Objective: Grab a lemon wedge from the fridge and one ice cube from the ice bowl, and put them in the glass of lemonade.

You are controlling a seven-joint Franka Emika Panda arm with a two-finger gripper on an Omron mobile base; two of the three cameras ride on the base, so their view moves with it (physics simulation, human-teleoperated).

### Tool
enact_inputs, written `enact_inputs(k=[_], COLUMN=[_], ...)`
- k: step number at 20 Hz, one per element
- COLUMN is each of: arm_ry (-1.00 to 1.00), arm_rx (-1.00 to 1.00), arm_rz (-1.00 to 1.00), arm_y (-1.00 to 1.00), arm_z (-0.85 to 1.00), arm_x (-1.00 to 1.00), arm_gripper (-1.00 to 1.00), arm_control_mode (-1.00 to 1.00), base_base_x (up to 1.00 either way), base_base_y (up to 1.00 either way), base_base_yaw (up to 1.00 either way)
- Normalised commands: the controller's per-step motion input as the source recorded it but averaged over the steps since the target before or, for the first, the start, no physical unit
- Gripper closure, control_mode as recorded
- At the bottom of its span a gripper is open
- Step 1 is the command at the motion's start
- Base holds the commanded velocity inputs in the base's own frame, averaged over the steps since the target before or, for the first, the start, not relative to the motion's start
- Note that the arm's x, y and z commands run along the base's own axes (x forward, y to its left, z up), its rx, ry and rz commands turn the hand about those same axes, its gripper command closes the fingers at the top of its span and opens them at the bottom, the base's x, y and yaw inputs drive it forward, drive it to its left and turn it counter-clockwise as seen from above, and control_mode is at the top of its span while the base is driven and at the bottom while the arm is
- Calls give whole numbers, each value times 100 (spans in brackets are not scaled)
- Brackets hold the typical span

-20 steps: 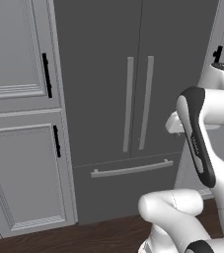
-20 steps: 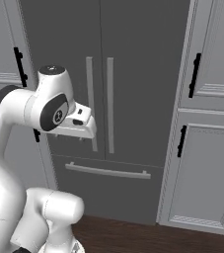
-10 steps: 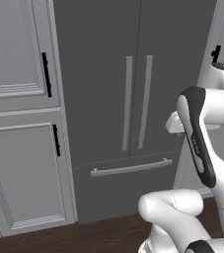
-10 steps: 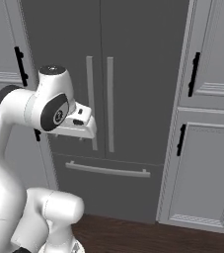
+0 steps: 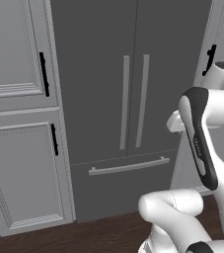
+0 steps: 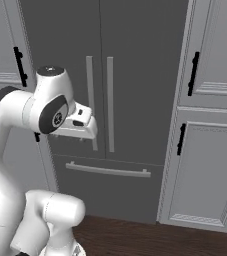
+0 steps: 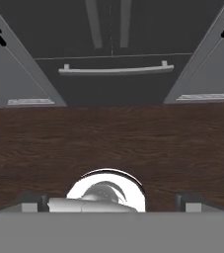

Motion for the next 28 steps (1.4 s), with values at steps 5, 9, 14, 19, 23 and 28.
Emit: enact_inputs(k=[5, 9, 14, 19, 23, 28], arm_ry=[-41, -29, -7, -14, -9, -1], arm_rx=[4, 0, -4, 2, 1, 0], arm_rz=[0, -4, -13, -11, -9, -1], arm_y=[3, 5, 3, 14, 15, 1], arm_z=[31, 47, 29, -30, -45, -30], arm_x=[-2, 7, 49, 79, 90, 53], arm_gripper=[-100, -100, -100, -100, -100, -100], arm_control_mode=[-100, -100, -100, -100, -100, -100], base_base_x=[0, 0, 0, 0, 0, 0], base_base_y=[0, 0, 0, 0, 0, 0], base_base_yaw=[0, 0, 0, 0, 0, 0])
